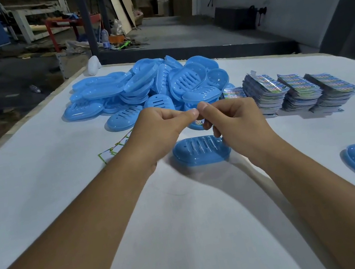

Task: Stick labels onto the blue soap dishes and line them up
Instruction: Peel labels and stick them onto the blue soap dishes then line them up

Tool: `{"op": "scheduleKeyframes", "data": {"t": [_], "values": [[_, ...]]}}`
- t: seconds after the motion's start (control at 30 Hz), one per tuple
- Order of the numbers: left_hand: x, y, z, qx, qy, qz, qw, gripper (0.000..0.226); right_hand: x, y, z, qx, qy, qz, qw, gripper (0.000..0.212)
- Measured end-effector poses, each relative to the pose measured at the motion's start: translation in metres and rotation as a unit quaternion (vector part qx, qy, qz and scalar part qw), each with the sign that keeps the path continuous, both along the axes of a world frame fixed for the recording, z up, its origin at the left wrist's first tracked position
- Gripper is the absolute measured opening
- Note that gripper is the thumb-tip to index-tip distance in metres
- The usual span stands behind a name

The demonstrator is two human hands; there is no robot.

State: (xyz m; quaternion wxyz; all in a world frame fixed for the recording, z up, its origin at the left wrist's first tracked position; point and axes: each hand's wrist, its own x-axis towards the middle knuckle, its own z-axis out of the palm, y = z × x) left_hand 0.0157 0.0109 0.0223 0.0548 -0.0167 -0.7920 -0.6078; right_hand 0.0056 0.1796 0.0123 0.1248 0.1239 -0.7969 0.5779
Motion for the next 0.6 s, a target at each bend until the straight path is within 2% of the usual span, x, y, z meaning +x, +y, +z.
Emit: {"op": "scheduleKeyframes", "data": {"t": [0.27, 0.4, 0.5, 0.6], "values": [[-0.004, -0.002, 0.001, -0.020, -0.040, 0.066, 0.997, 0.026, -0.006, 0.009, 0.001, 0.028, -0.027, -0.068, 0.997, 0.012], [-0.004, -0.001, 0.000, -0.024, -0.057, 0.059, 0.996, 0.022, -0.007, 0.011, 0.001, 0.030, -0.060, -0.056, 0.996, 0.016], [-0.006, -0.002, -0.003, -0.016, -0.063, 0.055, 0.996, 0.033, -0.008, 0.013, 0.001, 0.032, -0.087, -0.059, 0.994, 0.022], [-0.008, -0.004, -0.006, -0.033, -0.071, 0.062, 0.995, 0.026, -0.009, 0.017, 0.003, 0.037, -0.124, -0.061, 0.990, 0.024]]}}
